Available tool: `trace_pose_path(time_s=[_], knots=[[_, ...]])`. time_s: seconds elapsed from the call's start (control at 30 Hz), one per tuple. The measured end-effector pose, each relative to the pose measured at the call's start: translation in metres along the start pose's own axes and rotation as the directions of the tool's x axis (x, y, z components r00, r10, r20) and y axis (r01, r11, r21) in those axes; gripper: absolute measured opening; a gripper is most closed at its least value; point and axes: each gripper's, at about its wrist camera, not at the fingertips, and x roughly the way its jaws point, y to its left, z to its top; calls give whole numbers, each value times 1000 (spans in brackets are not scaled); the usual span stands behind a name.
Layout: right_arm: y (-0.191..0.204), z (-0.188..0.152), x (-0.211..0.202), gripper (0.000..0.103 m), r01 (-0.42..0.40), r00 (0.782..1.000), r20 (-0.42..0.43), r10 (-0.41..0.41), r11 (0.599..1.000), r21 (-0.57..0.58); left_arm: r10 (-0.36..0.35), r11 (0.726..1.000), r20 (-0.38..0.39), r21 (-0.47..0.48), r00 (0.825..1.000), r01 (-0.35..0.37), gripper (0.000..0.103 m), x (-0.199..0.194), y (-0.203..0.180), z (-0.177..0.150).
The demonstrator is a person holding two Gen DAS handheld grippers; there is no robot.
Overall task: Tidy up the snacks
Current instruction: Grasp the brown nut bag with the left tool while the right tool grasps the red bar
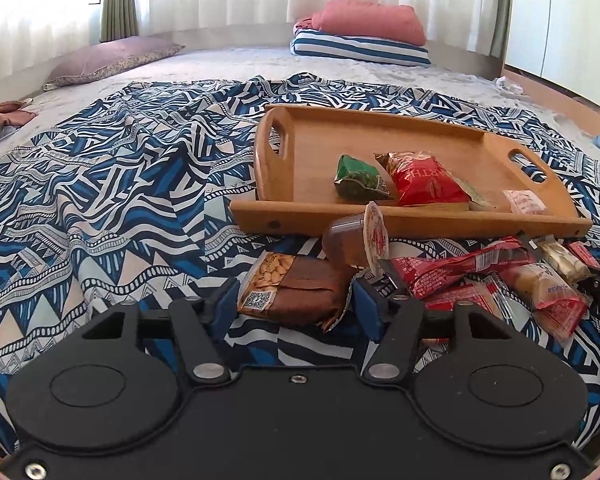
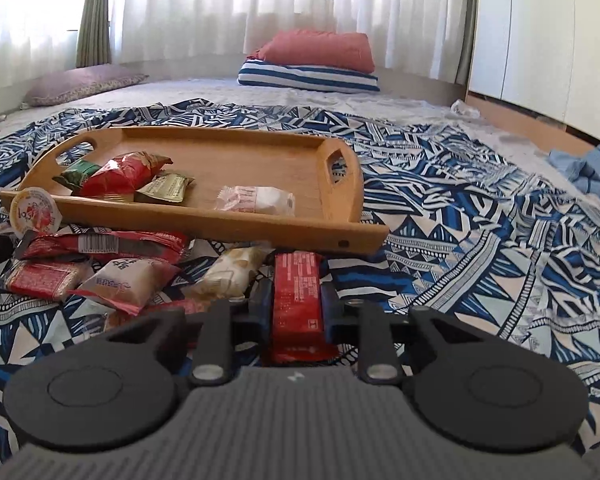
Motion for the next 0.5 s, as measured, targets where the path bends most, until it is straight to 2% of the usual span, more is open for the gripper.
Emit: trace_pose_path(time_s=[0.5], knots=[[1, 0, -25, 28, 8, 1000, 23, -8, 1000, -6, -12, 1000, 27, -2, 1000, 12, 56, -40, 1, -12]])
